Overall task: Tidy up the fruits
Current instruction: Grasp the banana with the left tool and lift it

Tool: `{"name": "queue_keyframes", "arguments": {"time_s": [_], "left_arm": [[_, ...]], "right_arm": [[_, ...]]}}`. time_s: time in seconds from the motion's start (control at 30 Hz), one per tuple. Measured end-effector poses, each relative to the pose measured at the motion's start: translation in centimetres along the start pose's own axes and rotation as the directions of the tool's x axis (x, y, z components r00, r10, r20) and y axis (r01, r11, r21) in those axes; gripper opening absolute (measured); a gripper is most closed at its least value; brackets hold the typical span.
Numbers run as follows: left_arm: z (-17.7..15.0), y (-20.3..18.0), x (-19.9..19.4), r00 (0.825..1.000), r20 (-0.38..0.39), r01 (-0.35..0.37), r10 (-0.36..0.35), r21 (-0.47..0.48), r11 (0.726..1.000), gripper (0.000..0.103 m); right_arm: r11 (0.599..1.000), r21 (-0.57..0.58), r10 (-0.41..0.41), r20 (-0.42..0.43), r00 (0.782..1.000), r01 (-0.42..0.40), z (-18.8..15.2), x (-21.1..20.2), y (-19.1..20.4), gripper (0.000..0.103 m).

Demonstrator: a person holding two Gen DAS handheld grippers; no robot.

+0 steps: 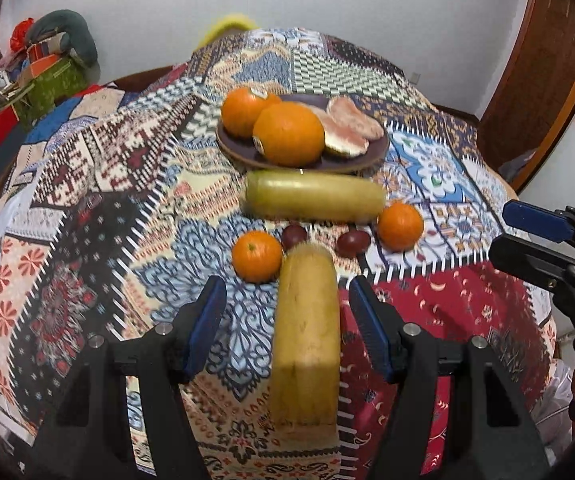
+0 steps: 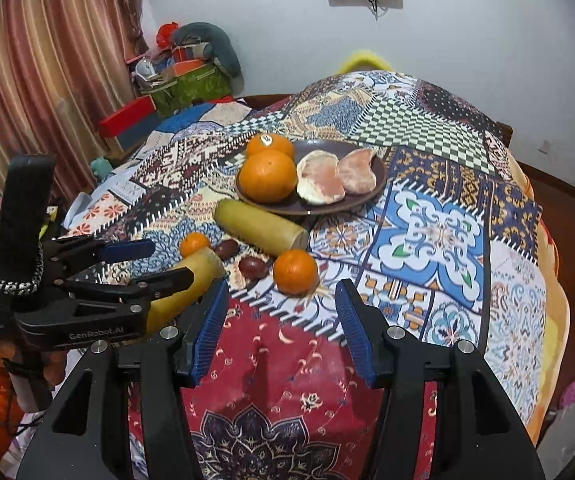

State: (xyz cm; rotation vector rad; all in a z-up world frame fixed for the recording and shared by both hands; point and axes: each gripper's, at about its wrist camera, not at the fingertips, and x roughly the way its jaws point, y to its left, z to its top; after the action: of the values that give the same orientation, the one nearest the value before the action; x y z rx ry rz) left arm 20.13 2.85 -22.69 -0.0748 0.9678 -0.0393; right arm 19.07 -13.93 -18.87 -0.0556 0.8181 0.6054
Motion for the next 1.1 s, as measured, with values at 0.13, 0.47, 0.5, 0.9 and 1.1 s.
{"name": "queue_keyframes", "arguments": {"time_s": [0.13, 0.47, 0.5, 0.9, 1.1], "left_arm": [[-0.9, -0.2, 1.0, 0.999, -0.031, 0.020, -0.020, -0.012, 1.000, 0.056], [-1.2, -0.5, 2.0, 0.998, -0.046, 0.047, -0.047, -0.011, 0.999, 0.036], [-1.2, -0.5, 1.9, 0.998, -0.043, 0.043, -0.044, -0.009, 0.999, 0.036], [0.0, 0.1, -0.1, 0.999, 0.023, 0.040, -0.039, -0.017, 0.999, 0.036], [0.7, 0.6, -0.3, 0.999, 0.040, 0.032, -0.031, -0.021, 0.999, 0.036]], "right_arm": [[1.000, 0.012, 0.001, -0.020, 1.000, 0.000, -0.6, 0.4, 0.0, 0.052], [0.999, 0.038, 0.010, -0.044, 0.999, -0.008, -0.9, 1.7, -0.6, 0.052], [0.999, 0.040, 0.012, -0.045, 0.999, -0.010, -0.9, 1.8, -0.6, 0.052], [0.999, 0.042, 0.025, -0.063, 0.998, -0.023, 0.3, 4.7, -1.0, 0.052], [0.998, 0.053, 0.048, -0.090, 0.995, -0.043, 0.6, 6.5, -1.4, 0.052]]}}
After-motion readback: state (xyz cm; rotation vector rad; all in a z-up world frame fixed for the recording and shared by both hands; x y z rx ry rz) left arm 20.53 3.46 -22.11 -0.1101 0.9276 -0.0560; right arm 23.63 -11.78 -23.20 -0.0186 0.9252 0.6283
